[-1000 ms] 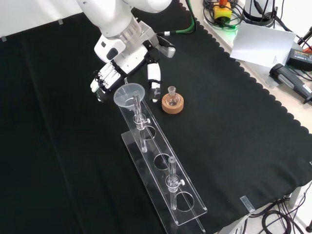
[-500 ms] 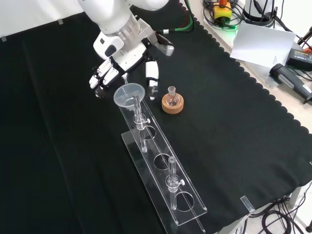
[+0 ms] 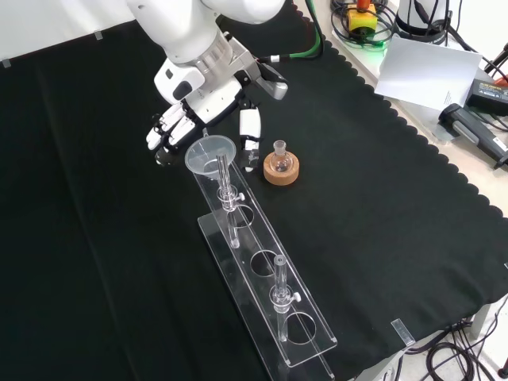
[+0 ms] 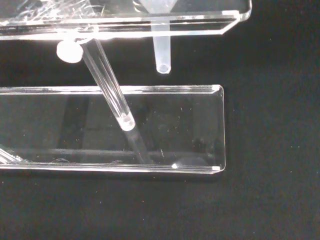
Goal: Pick up the funnel from the transparent funnel stand.
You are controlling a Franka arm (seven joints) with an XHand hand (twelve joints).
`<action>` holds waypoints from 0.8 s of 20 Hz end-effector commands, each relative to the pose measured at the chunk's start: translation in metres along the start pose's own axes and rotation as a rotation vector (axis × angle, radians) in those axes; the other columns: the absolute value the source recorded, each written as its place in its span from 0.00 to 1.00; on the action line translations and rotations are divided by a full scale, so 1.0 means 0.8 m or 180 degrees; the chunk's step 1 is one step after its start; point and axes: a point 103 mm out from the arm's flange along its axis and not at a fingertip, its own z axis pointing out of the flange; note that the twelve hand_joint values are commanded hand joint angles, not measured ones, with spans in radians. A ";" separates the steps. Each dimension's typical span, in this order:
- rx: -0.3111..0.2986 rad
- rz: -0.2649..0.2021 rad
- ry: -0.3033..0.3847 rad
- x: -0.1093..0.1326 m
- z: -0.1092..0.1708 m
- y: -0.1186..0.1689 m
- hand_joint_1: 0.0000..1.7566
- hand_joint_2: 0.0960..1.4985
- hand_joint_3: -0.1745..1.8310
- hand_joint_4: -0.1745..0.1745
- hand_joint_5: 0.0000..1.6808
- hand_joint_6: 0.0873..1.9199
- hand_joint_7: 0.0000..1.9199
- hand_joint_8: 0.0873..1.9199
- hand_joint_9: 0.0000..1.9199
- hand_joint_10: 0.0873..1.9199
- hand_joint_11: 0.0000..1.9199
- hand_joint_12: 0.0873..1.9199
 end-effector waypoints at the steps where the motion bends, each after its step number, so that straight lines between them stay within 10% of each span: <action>1: -0.0015 -0.0001 -0.0029 0.004 0.005 -0.002 0.27 0.44 0.09 0.24 0.00 0.00 0.15 0.17 0.02 0.00 0.00 0.00; 9: -0.0117 0.0038 0.0019 0.000 0.005 -0.004 0.29 0.45 0.10 0.21 0.00 0.00 0.25 0.21 0.09 0.01 0.00 0.00; 16: -0.0175 0.0021 0.0092 -0.012 -0.001 -0.007 0.32 0.47 0.09 0.19 0.00 0.00 0.32 0.23 0.01 0.39 0.00 0.00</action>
